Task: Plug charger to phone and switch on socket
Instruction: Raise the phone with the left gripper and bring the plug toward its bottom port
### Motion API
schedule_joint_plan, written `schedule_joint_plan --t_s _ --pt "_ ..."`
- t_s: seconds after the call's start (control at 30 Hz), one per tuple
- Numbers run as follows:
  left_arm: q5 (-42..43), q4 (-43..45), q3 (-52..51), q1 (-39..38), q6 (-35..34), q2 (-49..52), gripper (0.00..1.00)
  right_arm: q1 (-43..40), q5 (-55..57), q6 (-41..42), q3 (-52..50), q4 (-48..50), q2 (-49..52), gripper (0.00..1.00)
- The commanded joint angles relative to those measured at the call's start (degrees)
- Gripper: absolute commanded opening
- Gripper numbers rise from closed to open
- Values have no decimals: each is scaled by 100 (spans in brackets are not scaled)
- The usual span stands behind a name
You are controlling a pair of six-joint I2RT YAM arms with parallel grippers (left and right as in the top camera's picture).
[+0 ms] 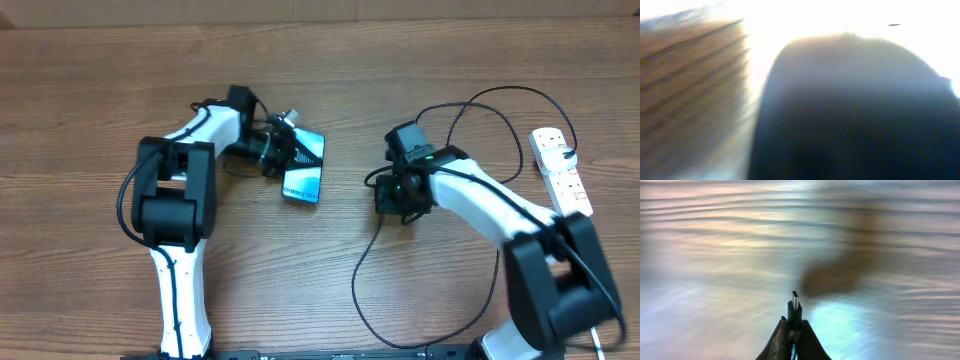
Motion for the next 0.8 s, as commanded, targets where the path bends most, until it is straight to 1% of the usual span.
schedule_joint_plan --t_s 0.0,0.07,0.17,0.27,0.37,0.47,0.57,0.7,0.77 --pt "1834 -116 24 258 496 -44 4 -243 -1766 -754 181 -26 -890 4" --pt "2063 -369 24 328 680 -57 4 -396 -2251 -1082 181 -210 -1193 4" --pt "2365 -1027 24 352 1519 -166 4 -599 -3128 -1690 179 -546 -1460 4" --pt "2400 -1696 24 352 2299 -393 4 -640 -4218 -2304 179 -761 -1504 4" --pt "2400 -2225 24 376 2776 -754 4 -599 -5045 -2538 142 -787 -1504 4" --pt "2400 -2448 24 435 2798 -1163 4 -498 -5552 -2553 92 -761 -1504 4" --pt "2400 -2531 24 501 2789 -1644 4 -321 -5722 -2549 76 -761 -1504 4" --pt "2400 -2524 24 566 2514 -2173 4 26 -6000 -2518 76 -684 -1504 4" --pt "2400 -2527 24 605 2315 -2347 4 170 -6116 -2297 76 -610 -1504 4"
